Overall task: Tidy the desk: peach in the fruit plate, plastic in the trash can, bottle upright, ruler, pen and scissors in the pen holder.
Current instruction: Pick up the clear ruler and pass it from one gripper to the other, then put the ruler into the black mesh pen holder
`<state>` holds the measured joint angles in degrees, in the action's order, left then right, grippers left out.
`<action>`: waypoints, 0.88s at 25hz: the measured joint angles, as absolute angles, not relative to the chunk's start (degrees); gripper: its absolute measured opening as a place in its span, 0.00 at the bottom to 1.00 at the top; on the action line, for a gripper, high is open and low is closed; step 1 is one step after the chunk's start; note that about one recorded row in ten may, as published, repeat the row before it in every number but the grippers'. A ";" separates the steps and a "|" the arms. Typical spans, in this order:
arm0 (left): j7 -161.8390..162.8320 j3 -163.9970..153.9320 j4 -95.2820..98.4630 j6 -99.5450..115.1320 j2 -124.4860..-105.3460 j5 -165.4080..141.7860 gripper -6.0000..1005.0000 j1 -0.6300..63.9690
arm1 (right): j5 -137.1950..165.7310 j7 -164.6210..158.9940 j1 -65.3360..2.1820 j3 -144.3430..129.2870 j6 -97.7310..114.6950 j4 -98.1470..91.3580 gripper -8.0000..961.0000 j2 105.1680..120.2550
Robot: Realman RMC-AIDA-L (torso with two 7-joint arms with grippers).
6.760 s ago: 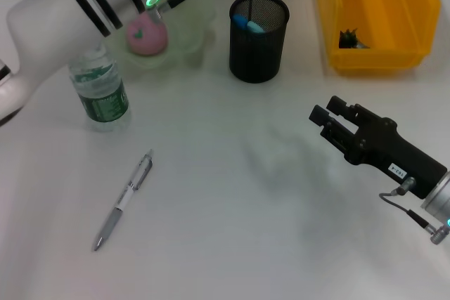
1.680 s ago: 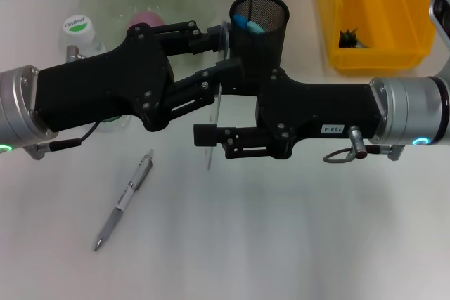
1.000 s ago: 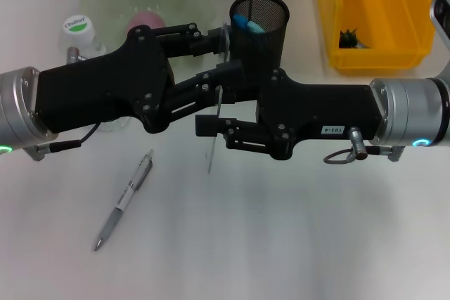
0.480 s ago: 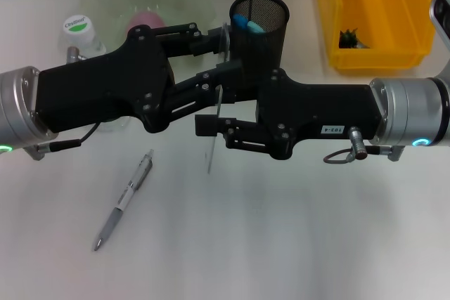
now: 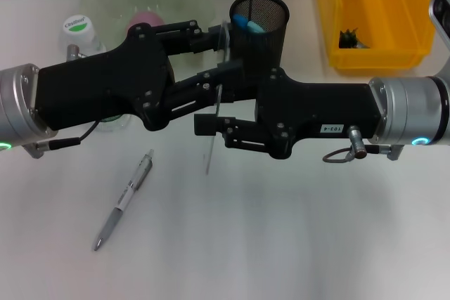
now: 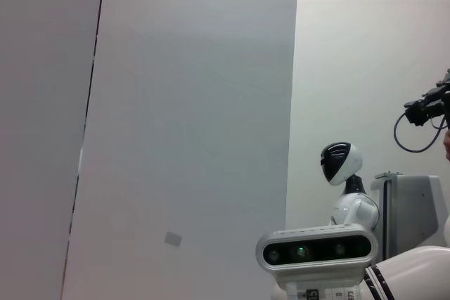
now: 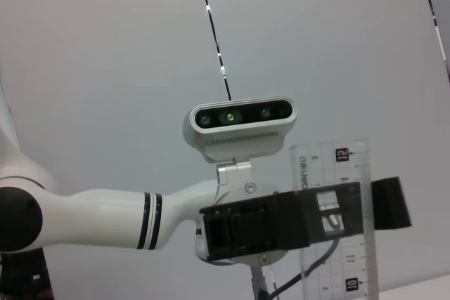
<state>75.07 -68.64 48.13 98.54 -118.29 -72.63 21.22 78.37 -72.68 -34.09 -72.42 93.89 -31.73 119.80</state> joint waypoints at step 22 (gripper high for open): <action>75.32 -66.23 47.79 102.87 -117.98 -72.55 0.78 19.78 | 78.37 -71.25 -31.51 -67.90 93.72 -30.86 0.40 119.51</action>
<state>75.32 -66.23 47.79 102.87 -117.98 -72.55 19.78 78.37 -71.25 -31.51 -67.90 93.72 -30.86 119.51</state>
